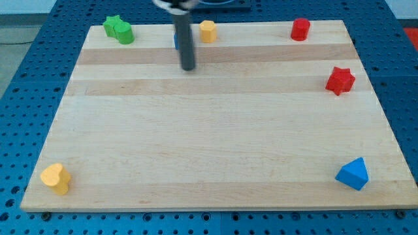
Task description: Push the red star left beside the cube
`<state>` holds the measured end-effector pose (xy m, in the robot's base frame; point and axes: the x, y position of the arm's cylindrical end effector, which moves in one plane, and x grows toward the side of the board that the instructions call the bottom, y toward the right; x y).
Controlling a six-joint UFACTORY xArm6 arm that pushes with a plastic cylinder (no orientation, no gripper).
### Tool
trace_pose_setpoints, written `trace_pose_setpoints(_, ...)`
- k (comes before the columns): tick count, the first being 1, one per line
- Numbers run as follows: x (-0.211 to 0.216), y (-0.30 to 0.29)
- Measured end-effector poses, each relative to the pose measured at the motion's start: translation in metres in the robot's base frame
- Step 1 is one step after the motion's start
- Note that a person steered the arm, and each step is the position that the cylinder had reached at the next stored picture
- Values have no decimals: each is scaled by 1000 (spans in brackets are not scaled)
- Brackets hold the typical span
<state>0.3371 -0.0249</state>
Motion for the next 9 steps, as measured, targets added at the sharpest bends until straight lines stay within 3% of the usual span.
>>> trace_pose_setpoints(3,1,294)
trace_pose_setpoints(4,21,348)
trace_pose_setpoints(5,52,332)
trace_pose_setpoints(9,70,127)
